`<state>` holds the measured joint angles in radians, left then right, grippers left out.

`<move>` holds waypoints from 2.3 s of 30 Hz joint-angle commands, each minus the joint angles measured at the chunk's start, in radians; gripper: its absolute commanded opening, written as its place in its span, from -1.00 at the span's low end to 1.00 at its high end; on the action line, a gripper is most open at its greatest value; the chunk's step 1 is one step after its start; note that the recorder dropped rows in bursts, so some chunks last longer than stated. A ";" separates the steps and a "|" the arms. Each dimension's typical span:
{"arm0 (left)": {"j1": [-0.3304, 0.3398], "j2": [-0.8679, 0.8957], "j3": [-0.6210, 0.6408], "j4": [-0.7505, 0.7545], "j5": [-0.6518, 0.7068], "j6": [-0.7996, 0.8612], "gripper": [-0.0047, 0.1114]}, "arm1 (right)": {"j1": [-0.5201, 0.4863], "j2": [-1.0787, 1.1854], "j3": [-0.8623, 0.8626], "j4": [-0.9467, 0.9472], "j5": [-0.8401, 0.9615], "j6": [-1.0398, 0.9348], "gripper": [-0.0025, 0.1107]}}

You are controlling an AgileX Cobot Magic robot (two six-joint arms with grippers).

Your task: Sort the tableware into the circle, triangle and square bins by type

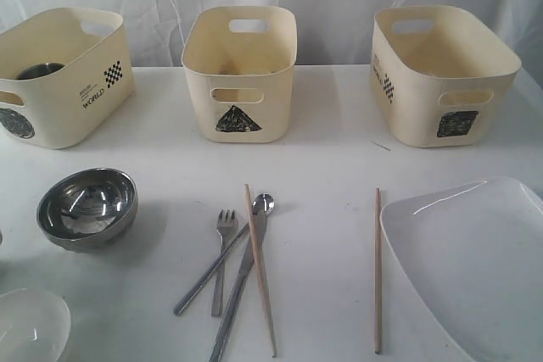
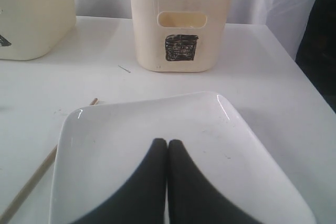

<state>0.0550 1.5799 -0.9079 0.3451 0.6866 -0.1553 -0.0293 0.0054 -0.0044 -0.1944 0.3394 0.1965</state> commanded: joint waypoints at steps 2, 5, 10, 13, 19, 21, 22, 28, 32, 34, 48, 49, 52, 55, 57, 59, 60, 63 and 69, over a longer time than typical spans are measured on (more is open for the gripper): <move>0.003 0.040 0.010 0.003 -0.023 -0.002 0.26 | -0.011 -0.005 0.004 -0.009 -0.004 0.000 -0.96; 0.003 0.051 0.010 0.000 -0.039 -0.004 -0.15 | -0.011 -0.005 0.004 -0.009 -0.004 0.000 -0.96; 0.003 0.051 0.010 0.000 -0.057 -0.006 -0.91 | -0.011 -0.005 0.004 -0.009 -0.004 0.000 -0.96; 0.003 0.042 0.010 0.000 -0.044 -0.006 -0.91 | -0.011 -0.005 0.004 -0.009 -0.004 0.000 -0.96; 0.003 -0.071 -0.024 0.000 -0.006 -0.006 -0.91 | -0.011 -0.005 0.004 -0.009 -0.004 0.000 -0.96; 0.003 -0.122 -0.061 0.014 -0.006 -0.004 -0.91 | -0.011 -0.005 0.004 -0.009 -0.004 0.000 -0.96; 0.003 -0.150 -0.087 0.025 -0.006 -0.004 -0.91 | -0.011 -0.005 0.004 -0.009 -0.004 0.000 -0.96; 0.003 -0.284 -0.275 0.027 -0.052 -0.004 -0.92 | -0.011 -0.005 0.004 -0.009 -0.004 0.000 -0.96; 0.003 -0.312 -0.384 -0.053 -0.157 -0.002 -0.92 | -0.011 -0.005 0.004 -0.009 -0.004 0.000 -0.96; 0.003 -0.312 -0.429 -0.102 -0.219 -0.002 -0.92 | -0.011 -0.005 0.004 -0.009 -0.004 0.000 -0.96; 0.003 0.139 -0.576 -0.197 -0.640 0.036 -0.92 | -0.011 -0.005 0.004 -0.009 -0.004 0.000 -0.96; 0.003 0.192 -0.601 -0.199 -0.640 0.025 -0.92 | -0.011 -0.005 0.004 -0.009 -0.004 0.000 -0.96; 0.003 0.314 -0.677 -0.212 -0.629 0.013 -0.92 | -0.011 -0.005 0.004 -0.009 -0.004 0.000 -0.96; 0.003 0.391 -0.729 -0.234 -0.613 0.009 -0.92 | -0.011 -0.005 0.004 -0.009 -0.004 0.000 -0.96; 0.003 0.416 -0.742 -0.244 -0.606 0.000 -0.83 | -0.011 -0.005 0.004 -0.009 -0.004 0.000 -0.96; 0.003 0.421 -0.742 -0.262 -0.599 -0.001 -0.66 | -0.011 -0.005 0.004 -0.009 -0.004 0.000 -0.96; 0.003 0.421 -0.742 -0.275 -0.589 -0.001 -0.58 | -0.011 -0.005 0.004 -0.009 -0.004 0.000 -0.96; 0.003 0.421 -0.742 -0.328 -0.567 -0.004 -0.37 | -0.011 -0.005 0.004 -0.009 -0.004 0.000 -0.96; 0.003 0.421 -0.742 -0.376 -0.459 -0.004 -0.32 | -0.011 -0.005 0.004 -0.009 -0.004 0.000 -0.96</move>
<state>0.0564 2.0125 -1.6448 -0.0080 0.1637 -0.1482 -0.0293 0.0054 -0.0044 -0.1944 0.3394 0.1965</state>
